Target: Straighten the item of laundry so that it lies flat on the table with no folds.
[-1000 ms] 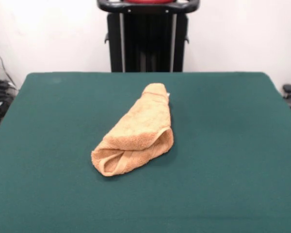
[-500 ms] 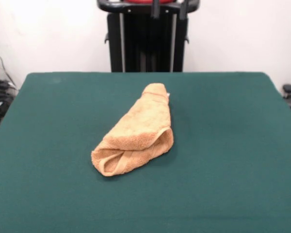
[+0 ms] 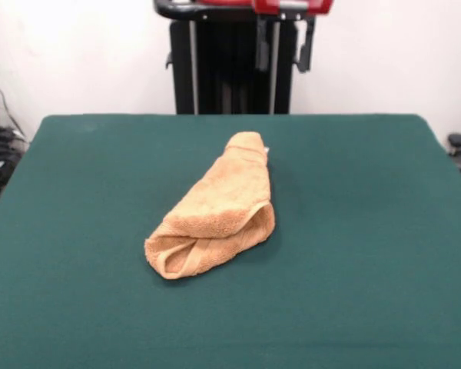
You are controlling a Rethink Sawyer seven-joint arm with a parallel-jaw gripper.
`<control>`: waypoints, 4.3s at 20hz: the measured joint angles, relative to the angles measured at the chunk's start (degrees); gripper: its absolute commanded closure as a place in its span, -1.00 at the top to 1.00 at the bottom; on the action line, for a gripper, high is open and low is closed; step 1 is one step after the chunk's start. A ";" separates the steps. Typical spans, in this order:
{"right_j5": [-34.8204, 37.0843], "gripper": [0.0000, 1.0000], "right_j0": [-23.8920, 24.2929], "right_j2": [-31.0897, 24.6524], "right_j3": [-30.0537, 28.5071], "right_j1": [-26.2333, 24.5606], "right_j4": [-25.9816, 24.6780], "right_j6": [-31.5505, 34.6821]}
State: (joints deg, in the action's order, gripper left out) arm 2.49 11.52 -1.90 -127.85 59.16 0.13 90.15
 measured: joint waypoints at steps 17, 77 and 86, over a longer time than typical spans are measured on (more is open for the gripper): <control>-12.02 1.00 1.02 -0.01 -0.18 -11.68 -2.29 0.00; -40.68 1.00 1.40 2.33 1.17 -36.20 -5.32 0.02; -40.87 1.00 2.24 2.27 0.71 -35.48 -5.31 0.04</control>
State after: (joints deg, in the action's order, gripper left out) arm -38.38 13.75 0.37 -127.14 23.68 -5.18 90.19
